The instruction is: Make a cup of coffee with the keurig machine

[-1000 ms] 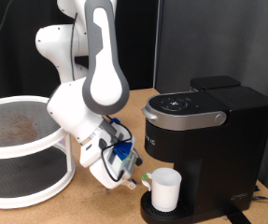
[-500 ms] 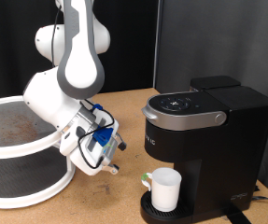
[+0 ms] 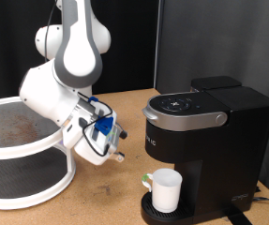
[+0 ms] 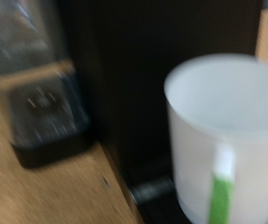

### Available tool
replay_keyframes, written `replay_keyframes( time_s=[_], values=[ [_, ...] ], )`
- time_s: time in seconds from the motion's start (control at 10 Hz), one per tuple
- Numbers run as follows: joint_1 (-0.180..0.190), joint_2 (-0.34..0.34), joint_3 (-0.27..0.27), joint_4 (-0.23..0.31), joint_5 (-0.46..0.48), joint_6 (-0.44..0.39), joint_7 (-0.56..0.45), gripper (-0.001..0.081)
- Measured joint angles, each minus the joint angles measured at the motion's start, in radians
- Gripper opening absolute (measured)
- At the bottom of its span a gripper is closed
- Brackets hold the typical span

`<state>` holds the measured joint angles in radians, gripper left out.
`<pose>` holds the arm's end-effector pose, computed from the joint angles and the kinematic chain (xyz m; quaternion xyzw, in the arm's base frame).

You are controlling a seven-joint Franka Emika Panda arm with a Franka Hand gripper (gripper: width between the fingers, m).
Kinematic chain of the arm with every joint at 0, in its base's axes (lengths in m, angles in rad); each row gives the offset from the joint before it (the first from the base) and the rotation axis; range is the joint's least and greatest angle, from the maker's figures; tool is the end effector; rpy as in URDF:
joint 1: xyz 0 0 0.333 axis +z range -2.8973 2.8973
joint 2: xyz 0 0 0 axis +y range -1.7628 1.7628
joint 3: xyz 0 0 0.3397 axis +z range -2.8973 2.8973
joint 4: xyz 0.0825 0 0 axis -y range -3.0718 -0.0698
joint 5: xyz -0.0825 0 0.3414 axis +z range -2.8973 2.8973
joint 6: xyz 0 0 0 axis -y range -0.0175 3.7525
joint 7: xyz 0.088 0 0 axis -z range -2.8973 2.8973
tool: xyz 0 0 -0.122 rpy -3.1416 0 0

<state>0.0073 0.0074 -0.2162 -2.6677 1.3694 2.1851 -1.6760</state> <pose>0.3694 -0.0294 0.2728 -0.8792 -0.1475 -0.2235 0.3941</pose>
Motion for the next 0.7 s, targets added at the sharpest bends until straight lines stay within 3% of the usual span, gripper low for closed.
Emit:
replay_keyframes(
  time_s=[0.2,0.5,0.7],
  values=[
    [-0.026,-0.064,-0.029,-0.008,-0.068,-0.113,0.056,0.0800],
    [-0.054,-0.156,-0.064,-0.024,-0.092,-0.207,0.103,0.0800],
    [-0.053,-0.155,-0.058,-0.021,-0.124,-0.223,0.149,0.0800]
  ],
)
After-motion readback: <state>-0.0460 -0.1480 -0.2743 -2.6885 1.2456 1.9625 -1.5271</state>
